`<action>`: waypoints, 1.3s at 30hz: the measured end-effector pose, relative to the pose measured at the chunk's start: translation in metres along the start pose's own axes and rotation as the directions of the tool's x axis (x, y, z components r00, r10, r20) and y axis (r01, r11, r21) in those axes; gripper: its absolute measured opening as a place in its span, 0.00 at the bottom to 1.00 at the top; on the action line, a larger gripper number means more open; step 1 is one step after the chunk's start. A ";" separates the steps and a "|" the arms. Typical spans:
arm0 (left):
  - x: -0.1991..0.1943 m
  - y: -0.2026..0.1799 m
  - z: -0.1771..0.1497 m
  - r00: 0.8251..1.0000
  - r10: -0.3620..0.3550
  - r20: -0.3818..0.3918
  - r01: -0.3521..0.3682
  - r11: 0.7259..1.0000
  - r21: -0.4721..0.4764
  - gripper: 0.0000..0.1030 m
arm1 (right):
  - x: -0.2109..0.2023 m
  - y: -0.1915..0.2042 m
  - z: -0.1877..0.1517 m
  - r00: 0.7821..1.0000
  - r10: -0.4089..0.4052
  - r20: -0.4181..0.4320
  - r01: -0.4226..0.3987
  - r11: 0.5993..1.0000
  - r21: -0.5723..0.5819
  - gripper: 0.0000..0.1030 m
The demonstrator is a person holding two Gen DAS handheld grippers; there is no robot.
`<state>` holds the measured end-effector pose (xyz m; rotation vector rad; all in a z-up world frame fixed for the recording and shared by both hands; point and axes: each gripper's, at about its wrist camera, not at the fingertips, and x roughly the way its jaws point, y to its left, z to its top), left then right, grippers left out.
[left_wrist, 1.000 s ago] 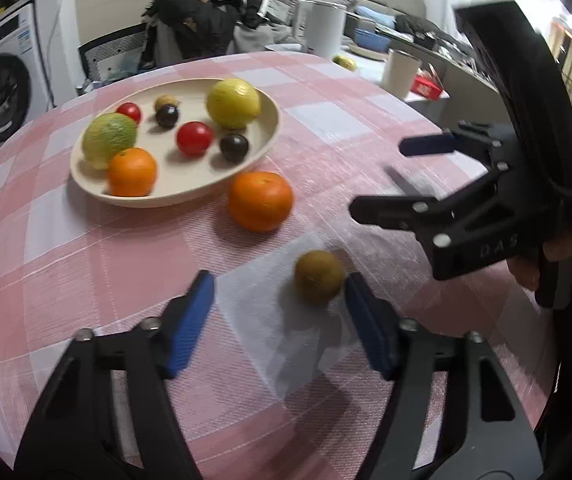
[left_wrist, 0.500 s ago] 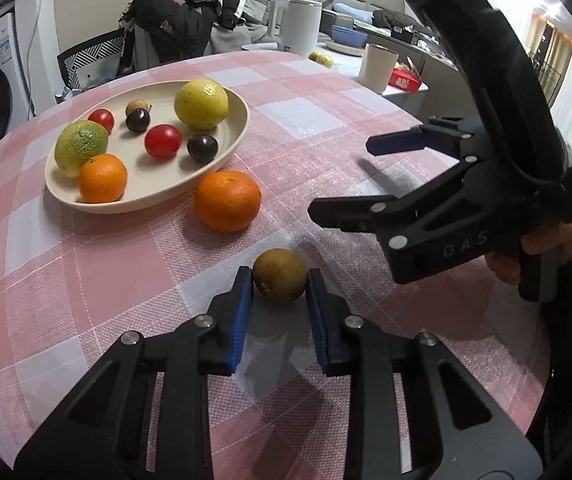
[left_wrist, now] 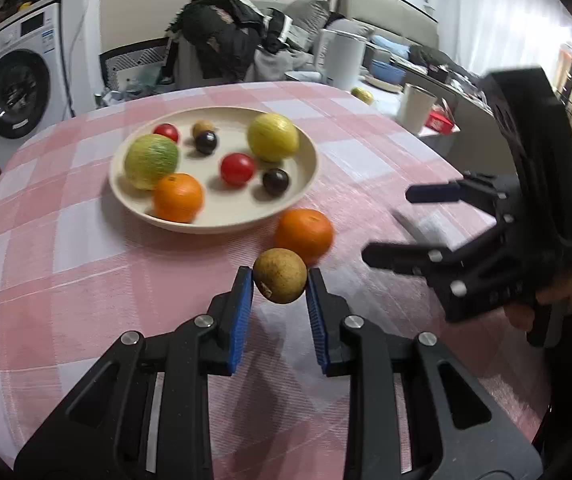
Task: Organize fruits
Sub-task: 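Grasp the last orange with the right tool while the left tool holds the brown fruit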
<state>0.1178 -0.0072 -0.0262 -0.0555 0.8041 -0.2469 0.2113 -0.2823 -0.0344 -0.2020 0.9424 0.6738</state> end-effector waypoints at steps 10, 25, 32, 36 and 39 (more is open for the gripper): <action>-0.008 0.028 0.005 0.998 0.058 0.034 -0.055 0.996 -0.066 0.23 | 0.015 0.038 0.011 0.997 0.076 -0.012 -0.077 0.995 -0.063 0.86; -0.012 0.043 0.008 0.993 0.107 0.053 -0.101 0.988 -0.113 0.23 | 0.030 0.049 0.021 0.997 0.078 -0.020 -0.079 0.993 -0.085 0.45; -0.011 0.045 0.009 0.993 0.107 0.053 -0.100 0.987 -0.123 0.23 | 0.026 0.050 0.020 0.996 0.094 -0.008 -0.094 0.991 -0.092 0.39; -0.011 0.045 0.010 0.992 0.108 0.058 -0.100 0.987 -0.126 0.23 | 0.016 0.047 0.019 0.996 0.090 0.019 -0.088 0.992 -0.086 0.39; -0.011 0.045 0.011 0.992 0.110 0.063 -0.101 0.987 -0.128 0.23 | 0.004 0.043 0.020 0.994 0.092 0.054 -0.088 0.993 -0.080 0.39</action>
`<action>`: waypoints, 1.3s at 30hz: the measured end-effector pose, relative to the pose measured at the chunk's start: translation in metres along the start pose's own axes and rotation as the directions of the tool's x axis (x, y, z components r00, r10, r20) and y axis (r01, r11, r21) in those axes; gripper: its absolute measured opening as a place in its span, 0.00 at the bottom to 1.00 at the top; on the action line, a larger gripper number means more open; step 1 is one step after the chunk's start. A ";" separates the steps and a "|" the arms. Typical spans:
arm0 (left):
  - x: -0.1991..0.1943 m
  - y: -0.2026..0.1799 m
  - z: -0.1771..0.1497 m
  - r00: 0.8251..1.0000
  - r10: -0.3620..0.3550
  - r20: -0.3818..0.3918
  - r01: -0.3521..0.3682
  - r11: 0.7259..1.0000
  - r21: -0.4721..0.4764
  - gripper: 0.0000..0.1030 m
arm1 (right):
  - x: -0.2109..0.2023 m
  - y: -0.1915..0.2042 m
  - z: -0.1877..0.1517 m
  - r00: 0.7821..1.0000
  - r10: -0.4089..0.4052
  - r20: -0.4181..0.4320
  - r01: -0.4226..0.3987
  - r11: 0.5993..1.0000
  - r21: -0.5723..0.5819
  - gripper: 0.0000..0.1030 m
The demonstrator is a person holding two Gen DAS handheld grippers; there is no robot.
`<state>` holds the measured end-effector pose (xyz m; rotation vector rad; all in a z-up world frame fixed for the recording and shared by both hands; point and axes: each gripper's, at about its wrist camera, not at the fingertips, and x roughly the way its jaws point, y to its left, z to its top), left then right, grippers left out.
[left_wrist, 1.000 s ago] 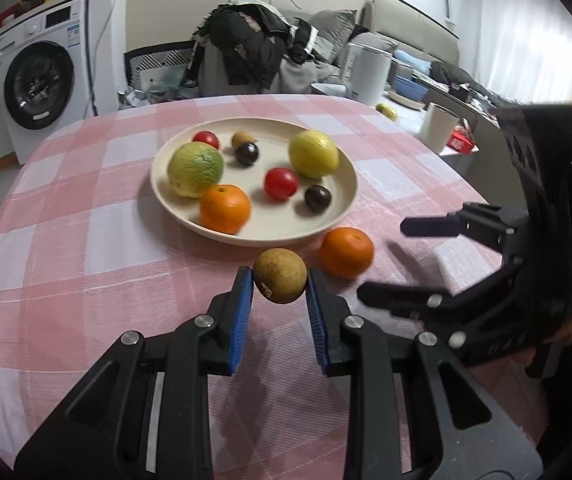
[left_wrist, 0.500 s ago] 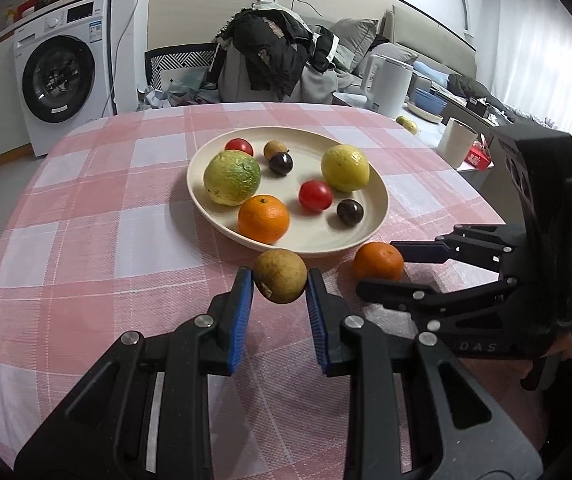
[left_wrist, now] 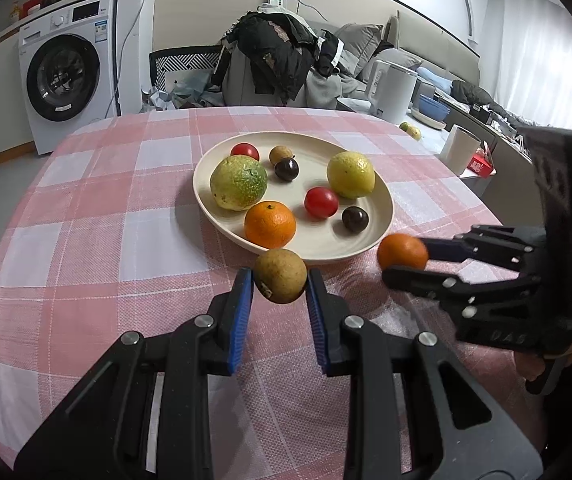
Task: Organize fruits
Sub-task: 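Carry the brown fruit with the left tool while the right tool carries the orange onto the plate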
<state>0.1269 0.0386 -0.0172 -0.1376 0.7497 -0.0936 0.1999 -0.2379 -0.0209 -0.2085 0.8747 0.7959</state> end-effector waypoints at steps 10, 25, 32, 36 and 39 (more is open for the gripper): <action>-0.002 -0.008 0.011 0.999 -0.013 0.031 0.013 1.000 -0.004 0.23 | -0.024 -0.023 0.023 0.996 -0.052 0.068 0.047 0.996 0.069 0.39; 0.040 -0.031 0.046 0.999 -0.050 0.012 0.049 0.997 0.054 0.24 | 0.000 -0.042 0.041 0.997 -0.070 0.039 0.065 0.991 0.113 0.39; 0.066 -0.034 0.048 0.999 -0.032 -0.027 0.034 0.997 0.068 0.24 | 0.017 -0.046 0.055 0.997 -0.073 0.013 0.071 0.993 0.096 0.39; 0.074 -0.033 0.046 0.999 -0.025 -0.038 0.027 0.997 0.074 0.24 | 0.025 -0.047 0.060 0.997 -0.080 0.012 0.079 0.993 0.085 0.39; 0.077 -0.031 0.046 0.999 -0.028 -0.036 0.030 0.997 0.071 0.24 | 0.029 -0.050 0.063 0.995 -0.095 0.016 0.094 0.992 0.082 0.39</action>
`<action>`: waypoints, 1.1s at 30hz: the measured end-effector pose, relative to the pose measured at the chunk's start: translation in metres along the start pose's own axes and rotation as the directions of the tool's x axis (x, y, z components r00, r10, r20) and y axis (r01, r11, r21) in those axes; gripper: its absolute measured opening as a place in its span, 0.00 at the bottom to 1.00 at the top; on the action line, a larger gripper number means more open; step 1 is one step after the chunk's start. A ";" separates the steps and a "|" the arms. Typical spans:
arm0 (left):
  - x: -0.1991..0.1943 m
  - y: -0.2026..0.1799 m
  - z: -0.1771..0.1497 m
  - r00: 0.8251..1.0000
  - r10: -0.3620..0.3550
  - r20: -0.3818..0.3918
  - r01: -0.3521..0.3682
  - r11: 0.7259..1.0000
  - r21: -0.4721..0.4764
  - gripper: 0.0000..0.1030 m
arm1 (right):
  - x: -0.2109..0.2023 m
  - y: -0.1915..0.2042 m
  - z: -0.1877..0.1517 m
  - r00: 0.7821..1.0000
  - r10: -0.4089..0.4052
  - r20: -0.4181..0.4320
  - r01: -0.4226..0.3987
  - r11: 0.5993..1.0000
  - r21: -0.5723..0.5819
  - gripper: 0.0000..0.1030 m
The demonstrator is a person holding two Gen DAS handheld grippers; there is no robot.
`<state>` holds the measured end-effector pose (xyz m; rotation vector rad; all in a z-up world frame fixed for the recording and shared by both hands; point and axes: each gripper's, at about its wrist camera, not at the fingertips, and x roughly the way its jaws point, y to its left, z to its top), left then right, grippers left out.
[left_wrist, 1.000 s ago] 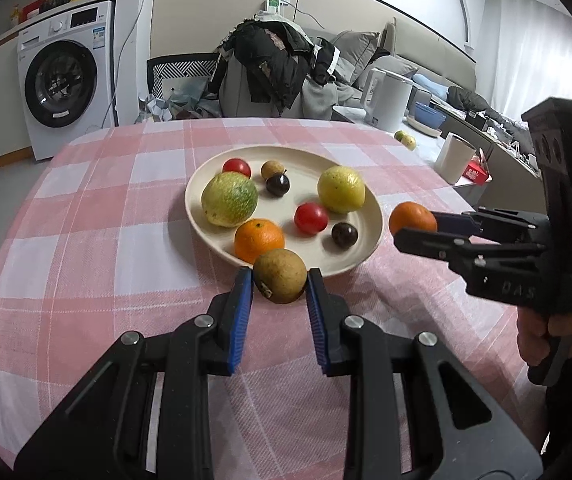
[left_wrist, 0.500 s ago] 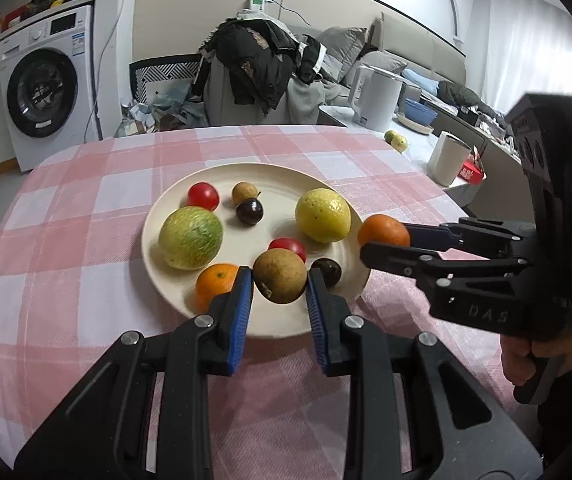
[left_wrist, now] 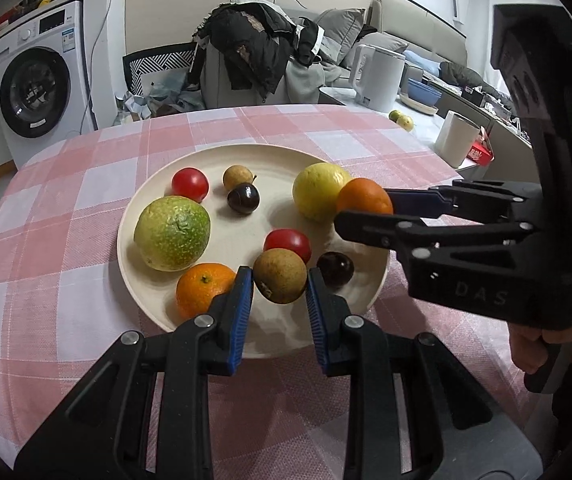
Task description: Organize fruits
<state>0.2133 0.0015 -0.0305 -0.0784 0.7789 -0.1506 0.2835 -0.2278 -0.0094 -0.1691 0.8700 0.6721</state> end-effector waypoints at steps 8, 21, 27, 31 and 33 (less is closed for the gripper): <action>0.004 0.001 0.002 1.000 0.006 0.001 -0.006 1.000 -0.008 0.24 | 0.008 -0.004 0.007 1.000 -0.011 0.002 0.011 1.000 0.016 0.39; 0.013 -0.003 0.002 1.000 0.009 -0.006 -0.009 1.000 0.011 0.24 | 0.021 -0.020 0.014 1.000 0.021 -0.003 -0.021 0.994 0.110 0.39; 0.011 -0.002 0.001 1.000 0.026 0.003 -0.026 1.000 0.007 0.24 | 0.020 -0.017 0.012 0.999 0.034 -0.011 -0.033 0.994 0.106 0.41; 0.005 0.000 -0.002 1.000 0.019 0.006 -0.019 1.000 0.002 0.24 | 0.000 -0.018 0.008 0.998 0.050 0.042 -0.054 0.991 0.120 0.52; -0.001 0.002 -0.004 1.000 0.017 0.009 -0.017 1.000 -0.005 0.28 | -0.013 -0.018 0.005 0.996 0.044 0.076 -0.053 0.992 0.111 0.70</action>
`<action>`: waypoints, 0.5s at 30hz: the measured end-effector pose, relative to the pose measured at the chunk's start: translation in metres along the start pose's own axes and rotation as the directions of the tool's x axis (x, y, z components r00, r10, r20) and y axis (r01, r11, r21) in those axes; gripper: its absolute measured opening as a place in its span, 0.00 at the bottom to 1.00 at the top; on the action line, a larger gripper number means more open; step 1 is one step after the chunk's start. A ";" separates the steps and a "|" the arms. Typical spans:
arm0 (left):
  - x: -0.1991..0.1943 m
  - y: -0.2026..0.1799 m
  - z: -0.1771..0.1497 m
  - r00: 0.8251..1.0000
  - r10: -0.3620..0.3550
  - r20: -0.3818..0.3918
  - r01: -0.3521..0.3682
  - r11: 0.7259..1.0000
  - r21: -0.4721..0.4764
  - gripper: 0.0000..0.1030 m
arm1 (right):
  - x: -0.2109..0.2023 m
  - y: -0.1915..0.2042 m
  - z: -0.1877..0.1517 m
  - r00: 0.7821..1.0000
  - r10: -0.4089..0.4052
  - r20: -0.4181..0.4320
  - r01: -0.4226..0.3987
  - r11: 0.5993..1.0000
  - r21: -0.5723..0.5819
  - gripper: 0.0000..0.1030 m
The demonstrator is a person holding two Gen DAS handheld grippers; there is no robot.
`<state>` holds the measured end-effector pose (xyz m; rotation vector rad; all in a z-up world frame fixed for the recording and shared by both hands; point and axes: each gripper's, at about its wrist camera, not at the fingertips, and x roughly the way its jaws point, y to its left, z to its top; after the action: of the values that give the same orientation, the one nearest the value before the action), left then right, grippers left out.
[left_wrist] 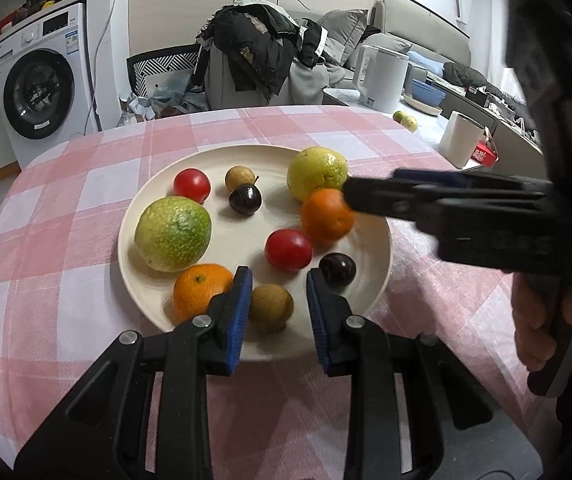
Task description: Organize fruits
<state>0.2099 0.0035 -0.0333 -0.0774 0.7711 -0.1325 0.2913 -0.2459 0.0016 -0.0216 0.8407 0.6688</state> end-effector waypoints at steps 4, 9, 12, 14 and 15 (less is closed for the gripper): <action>-0.022 0.002 -0.009 0.999 0.026 0.048 -0.026 1.000 -0.003 0.56 | -0.031 0.002 -0.012 0.996 -0.017 0.087 0.019 1.000 -0.021 0.93; -0.058 0.006 -0.019 0.986 0.070 0.154 -0.067 0.997 -0.023 0.92 | -0.056 0.005 -0.029 0.991 0.005 0.134 0.002 0.998 -0.055 1.00; -0.076 0.011 -0.025 0.977 0.089 0.196 -0.081 0.995 -0.050 0.99 | -0.067 0.009 -0.041 0.987 0.011 0.161 -0.001 0.998 -0.065 1.00; -0.083 0.015 -0.028 0.974 0.097 0.203 -0.086 0.994 -0.061 0.99 | -0.070 0.009 -0.048 0.984 0.029 0.175 -0.018 0.998 -0.063 1.00; -0.085 0.017 -0.030 0.974 0.104 0.201 -0.092 0.994 -0.066 0.99 | -0.071 0.009 -0.052 0.982 0.038 0.183 -0.028 0.998 -0.061 1.00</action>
<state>0.1299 0.0326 0.0021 -0.1046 0.5716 -0.0079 0.2168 -0.2911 0.0182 0.0022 0.6443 0.7147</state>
